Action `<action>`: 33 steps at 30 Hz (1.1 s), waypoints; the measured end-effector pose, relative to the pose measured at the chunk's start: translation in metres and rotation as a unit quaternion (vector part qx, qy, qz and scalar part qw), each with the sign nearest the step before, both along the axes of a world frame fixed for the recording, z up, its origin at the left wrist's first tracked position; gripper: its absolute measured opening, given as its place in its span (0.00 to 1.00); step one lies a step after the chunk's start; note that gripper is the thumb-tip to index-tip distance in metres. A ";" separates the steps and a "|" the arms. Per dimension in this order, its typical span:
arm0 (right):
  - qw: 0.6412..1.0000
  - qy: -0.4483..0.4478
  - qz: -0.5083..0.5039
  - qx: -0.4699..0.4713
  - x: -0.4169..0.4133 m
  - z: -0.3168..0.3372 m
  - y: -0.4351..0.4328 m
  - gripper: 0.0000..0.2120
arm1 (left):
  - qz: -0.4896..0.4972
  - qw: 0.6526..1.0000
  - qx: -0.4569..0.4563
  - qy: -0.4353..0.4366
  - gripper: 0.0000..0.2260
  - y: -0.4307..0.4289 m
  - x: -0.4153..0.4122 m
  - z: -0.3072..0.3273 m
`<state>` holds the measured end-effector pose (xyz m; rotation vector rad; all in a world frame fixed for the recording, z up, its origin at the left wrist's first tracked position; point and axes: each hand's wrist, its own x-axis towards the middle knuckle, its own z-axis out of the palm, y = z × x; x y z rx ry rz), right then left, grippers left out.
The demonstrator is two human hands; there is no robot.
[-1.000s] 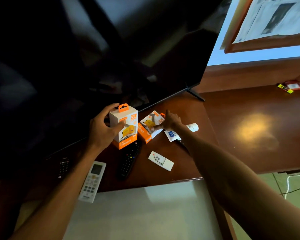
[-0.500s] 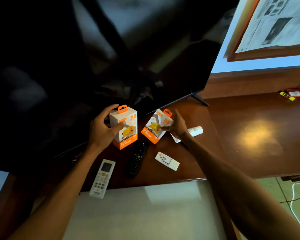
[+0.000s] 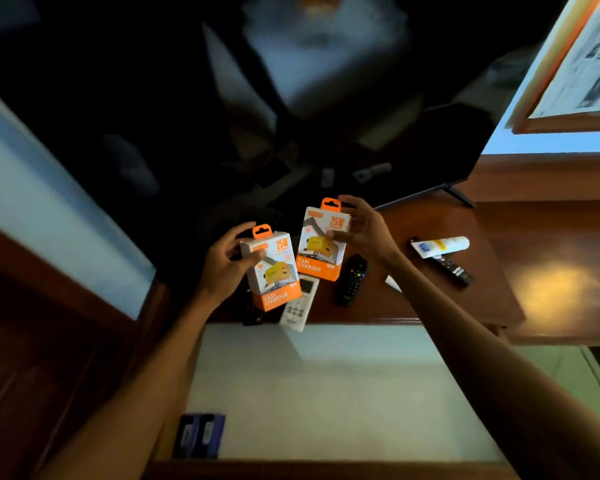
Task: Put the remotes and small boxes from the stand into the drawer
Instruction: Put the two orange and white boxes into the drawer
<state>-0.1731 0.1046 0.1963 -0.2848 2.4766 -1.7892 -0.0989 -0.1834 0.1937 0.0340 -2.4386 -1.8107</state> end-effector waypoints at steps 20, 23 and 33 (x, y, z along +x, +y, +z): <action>0.967 -0.158 0.146 0.133 0.196 -0.154 -0.109 0.32 | -0.061 0.938 0.049 -0.338 0.23 -0.107 0.142 -0.149; 0.968 -0.173 0.109 0.149 0.214 -0.184 -0.099 0.32 | -0.083 0.929 0.040 -0.358 0.22 -0.093 0.138 -0.173; 0.963 -0.214 0.034 0.158 0.215 -0.240 -0.103 0.29 | -0.103 0.896 0.009 -0.433 0.23 -0.087 0.117 -0.220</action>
